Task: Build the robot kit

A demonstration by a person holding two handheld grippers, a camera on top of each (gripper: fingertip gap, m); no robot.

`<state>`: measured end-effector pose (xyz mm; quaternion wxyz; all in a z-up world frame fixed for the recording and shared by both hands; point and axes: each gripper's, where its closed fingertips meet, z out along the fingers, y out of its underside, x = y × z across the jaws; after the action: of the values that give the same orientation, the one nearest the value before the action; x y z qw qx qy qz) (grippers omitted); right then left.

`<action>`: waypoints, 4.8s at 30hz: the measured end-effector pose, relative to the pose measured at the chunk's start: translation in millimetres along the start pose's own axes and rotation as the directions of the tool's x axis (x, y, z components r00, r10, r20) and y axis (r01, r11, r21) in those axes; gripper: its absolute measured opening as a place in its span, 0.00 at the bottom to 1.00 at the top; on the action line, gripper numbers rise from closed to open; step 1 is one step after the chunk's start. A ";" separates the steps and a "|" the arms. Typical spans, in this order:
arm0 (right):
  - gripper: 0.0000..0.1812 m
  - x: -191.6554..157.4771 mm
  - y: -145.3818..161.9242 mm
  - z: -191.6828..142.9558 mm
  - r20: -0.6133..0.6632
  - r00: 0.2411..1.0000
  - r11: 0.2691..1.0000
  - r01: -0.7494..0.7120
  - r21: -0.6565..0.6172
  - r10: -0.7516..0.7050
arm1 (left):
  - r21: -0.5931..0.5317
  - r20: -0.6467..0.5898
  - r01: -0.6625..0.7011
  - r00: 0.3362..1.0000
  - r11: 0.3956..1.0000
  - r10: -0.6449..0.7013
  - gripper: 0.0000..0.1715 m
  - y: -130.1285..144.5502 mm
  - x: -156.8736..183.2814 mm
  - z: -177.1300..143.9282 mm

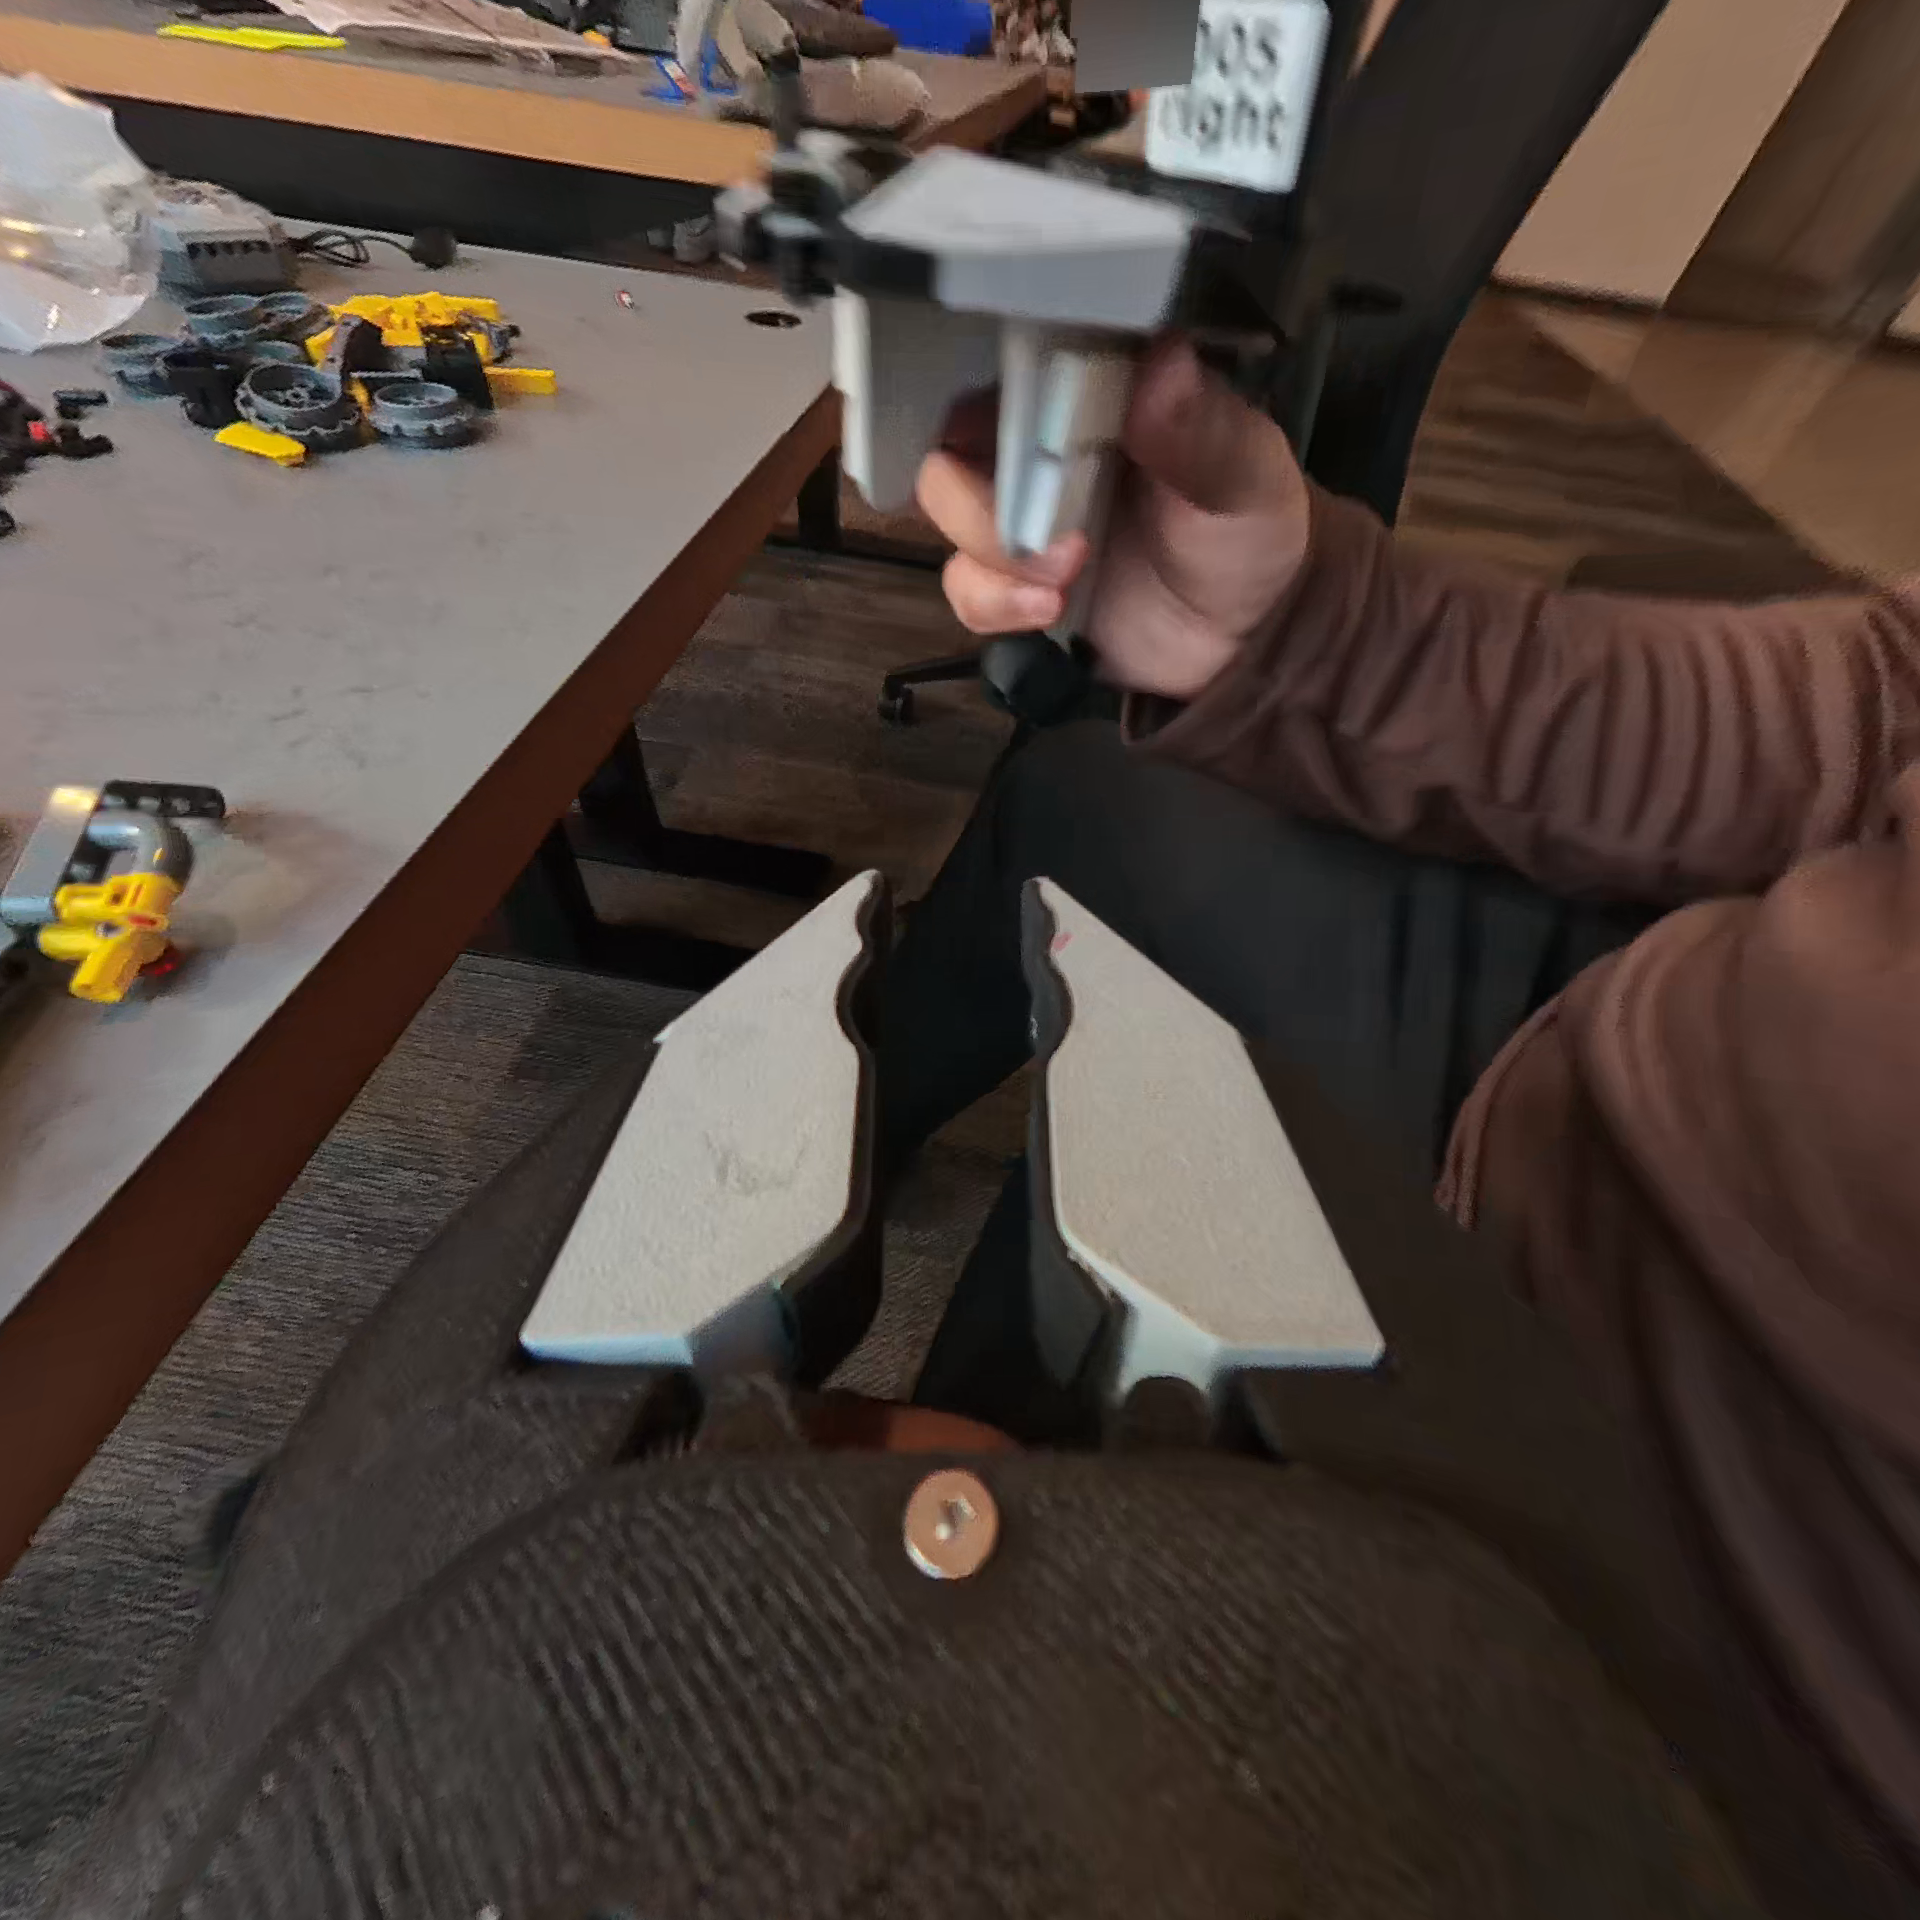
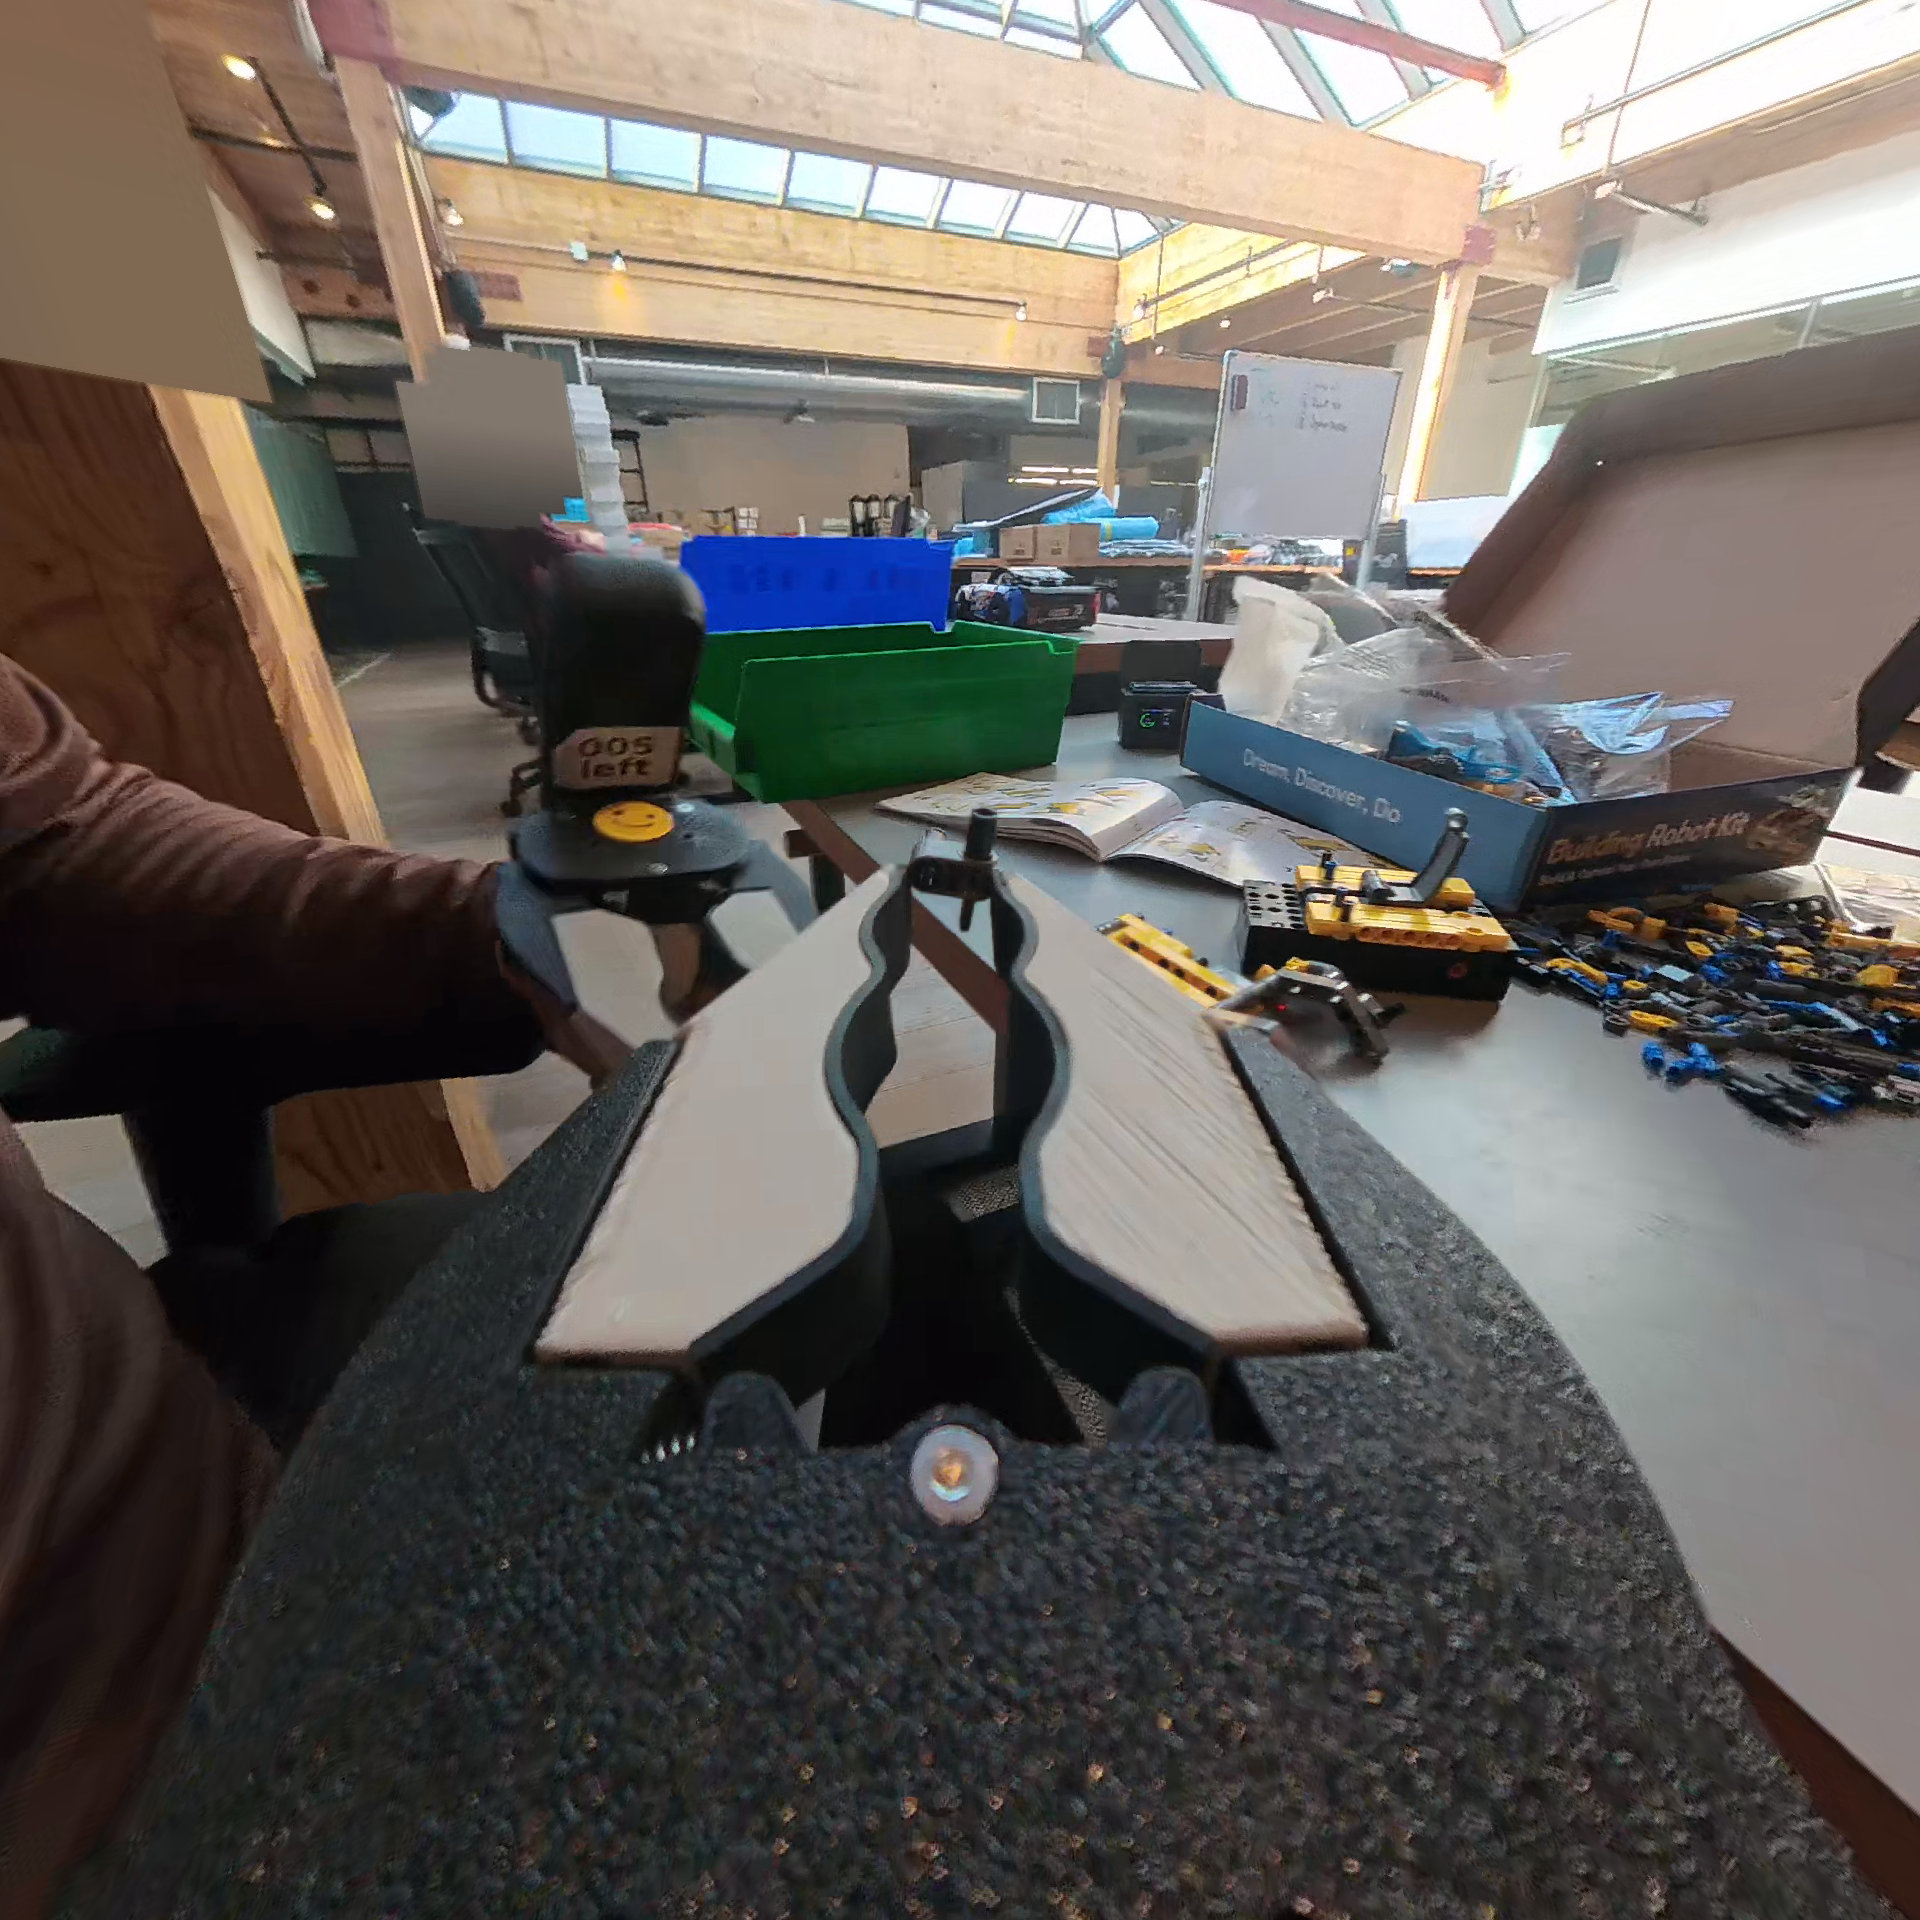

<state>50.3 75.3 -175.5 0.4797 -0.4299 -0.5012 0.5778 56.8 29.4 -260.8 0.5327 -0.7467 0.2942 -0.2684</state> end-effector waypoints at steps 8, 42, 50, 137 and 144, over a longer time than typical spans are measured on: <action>0.06 109.4 -29.5 0.1 -0.197 0.974 0.989 -0.085 0.124 0.109 | -0.028 -0.065 -0.134 0.989 0.991 0.132 0.11 22.5 8.1 29.1; 0.06 45.2 -14.9 -17.4 0.001 0.953 0.909 -0.288 -0.301 0.303 | -0.301 0.258 -0.847 0.370 0.438 0.892 0.01 -126.3 -56.8 47.0; 0.08 32.2 -10.4 -11.9 0.091 0.996 0.940 0.030 -0.338 0.001 | -0.062 0.189 -0.875 0.462 0.481 0.866 0.01 -113.7 -54.8 28.7; 0.02 61.4 81.0 23.8 0.132 0.991 0.880 0.058 -0.472 0.006 | -0.504 0.066 -0.019 0.996 0.863 0.061 0.03 -4.7 -153.2 16.0; 0.02 54.1 90.8 28.3 0.147 0.989 0.870 0.063 -0.489 0.011 | -0.507 0.035 -0.059 0.995 0.860 0.089 0.12 -4.0 -142.7 11.3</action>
<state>2.2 120.5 -262.8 0.3245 -0.4881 -0.6710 0.4541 -31.9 141.2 -272.7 0.3369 -0.8555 0.3674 -0.1400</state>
